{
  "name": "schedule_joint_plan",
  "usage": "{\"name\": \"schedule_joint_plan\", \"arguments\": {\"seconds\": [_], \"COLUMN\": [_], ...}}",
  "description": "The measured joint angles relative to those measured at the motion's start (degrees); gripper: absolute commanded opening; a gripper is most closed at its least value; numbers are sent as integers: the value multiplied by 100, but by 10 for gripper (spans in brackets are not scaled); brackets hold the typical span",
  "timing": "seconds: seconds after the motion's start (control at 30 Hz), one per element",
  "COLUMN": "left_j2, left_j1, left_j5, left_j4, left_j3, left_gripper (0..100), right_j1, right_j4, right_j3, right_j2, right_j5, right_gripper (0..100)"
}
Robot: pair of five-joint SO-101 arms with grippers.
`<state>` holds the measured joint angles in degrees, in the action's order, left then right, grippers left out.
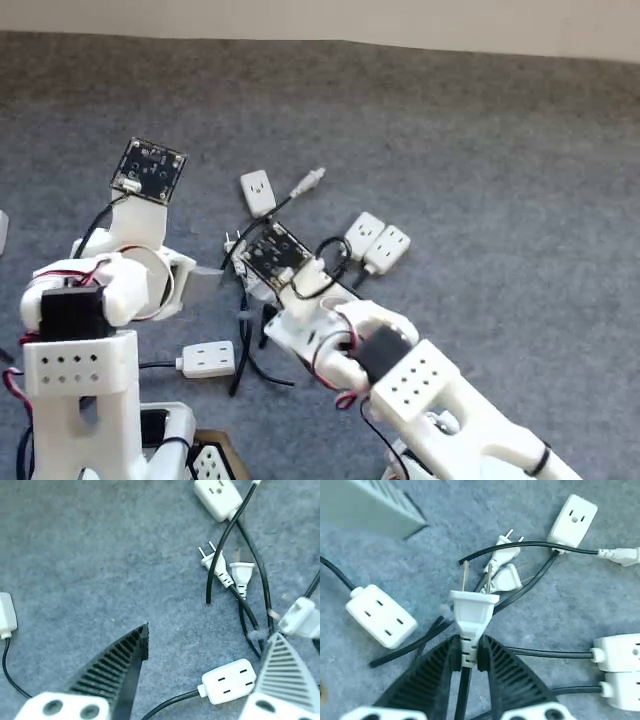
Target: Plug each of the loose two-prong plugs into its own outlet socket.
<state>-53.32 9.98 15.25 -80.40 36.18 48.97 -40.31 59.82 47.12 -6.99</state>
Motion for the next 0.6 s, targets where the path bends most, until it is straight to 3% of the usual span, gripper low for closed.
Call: {"name": "schedule_joint_plan", "arguments": {"seconds": [0.17, 0.33, 0.6], "left_j2": [0, 0, 0], "left_j1": [-466, -879, -897], "left_j5": [-149, -334, -387], "left_j4": [-26, 35, 1090], "left_j3": [-9, 246, 1846], "left_gripper": [358, 355, 354], "right_j1": [633, 756, 774], "right_j4": [26, -44, -721], "right_j3": [316, 316, -18], "right_j2": [202, 273, 607], "right_j5": [18, 114, 176], "right_gripper": [5, 5, 5]}}
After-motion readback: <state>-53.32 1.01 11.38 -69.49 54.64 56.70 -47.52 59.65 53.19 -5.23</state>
